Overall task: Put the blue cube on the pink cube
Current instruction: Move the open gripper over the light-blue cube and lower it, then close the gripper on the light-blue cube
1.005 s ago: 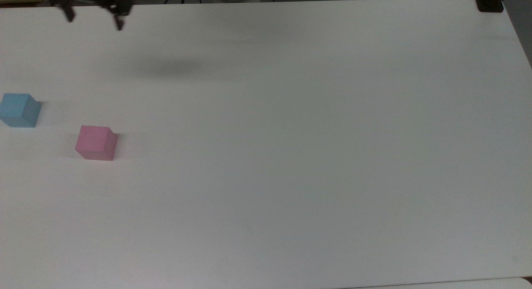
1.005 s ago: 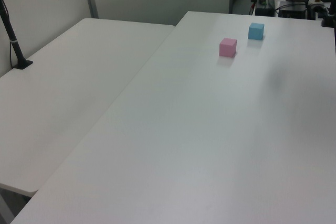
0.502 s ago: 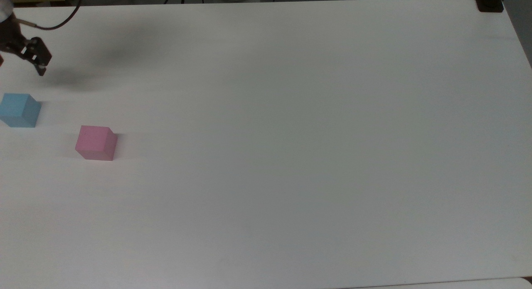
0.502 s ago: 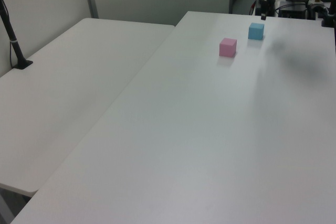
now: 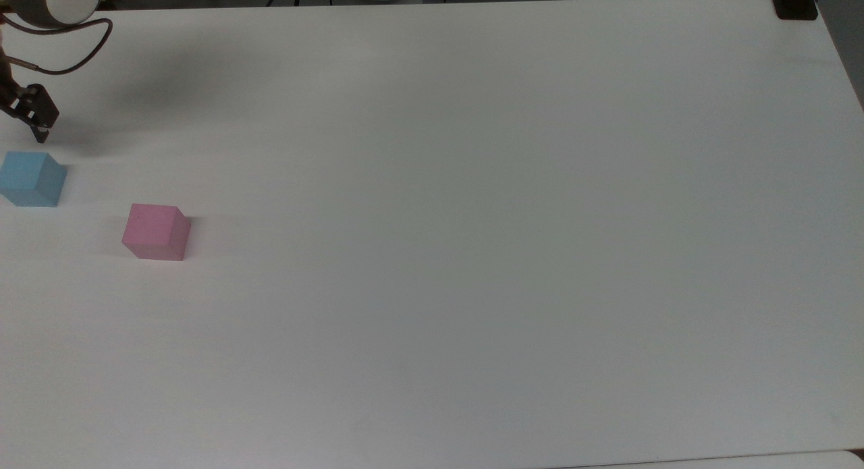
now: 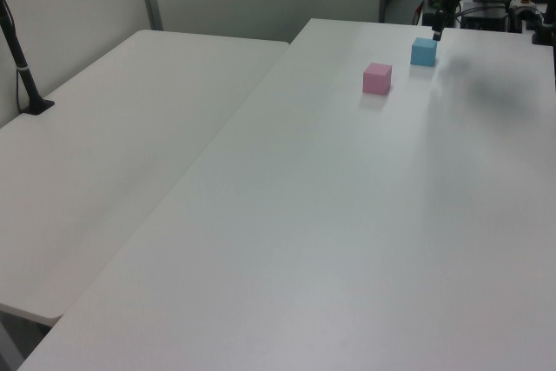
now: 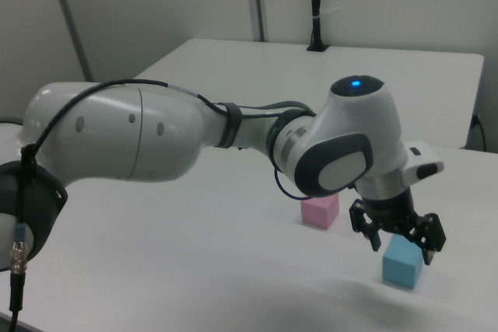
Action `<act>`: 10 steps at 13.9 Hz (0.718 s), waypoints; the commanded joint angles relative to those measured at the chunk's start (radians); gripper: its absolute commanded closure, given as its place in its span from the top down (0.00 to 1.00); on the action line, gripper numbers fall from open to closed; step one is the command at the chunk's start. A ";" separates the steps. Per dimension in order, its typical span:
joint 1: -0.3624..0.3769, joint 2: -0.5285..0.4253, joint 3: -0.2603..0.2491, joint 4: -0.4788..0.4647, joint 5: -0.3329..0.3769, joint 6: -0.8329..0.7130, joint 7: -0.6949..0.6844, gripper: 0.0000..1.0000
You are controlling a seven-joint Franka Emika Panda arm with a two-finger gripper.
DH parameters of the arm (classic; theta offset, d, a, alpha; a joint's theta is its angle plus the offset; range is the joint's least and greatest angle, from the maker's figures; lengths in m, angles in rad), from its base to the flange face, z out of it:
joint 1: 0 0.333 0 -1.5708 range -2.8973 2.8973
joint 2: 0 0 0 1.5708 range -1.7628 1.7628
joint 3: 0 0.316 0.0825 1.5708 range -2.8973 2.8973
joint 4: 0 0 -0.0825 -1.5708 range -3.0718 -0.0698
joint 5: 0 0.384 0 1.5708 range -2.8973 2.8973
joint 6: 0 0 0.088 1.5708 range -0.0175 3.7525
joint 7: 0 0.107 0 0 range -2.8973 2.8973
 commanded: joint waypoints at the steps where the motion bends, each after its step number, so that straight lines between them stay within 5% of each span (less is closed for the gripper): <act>1: -0.007 0.032 0.007 0.006 0.017 0.064 -0.015 1.00; 10: 0.004 0.106 0.018 0.009 0.052 0.152 0.051 1.00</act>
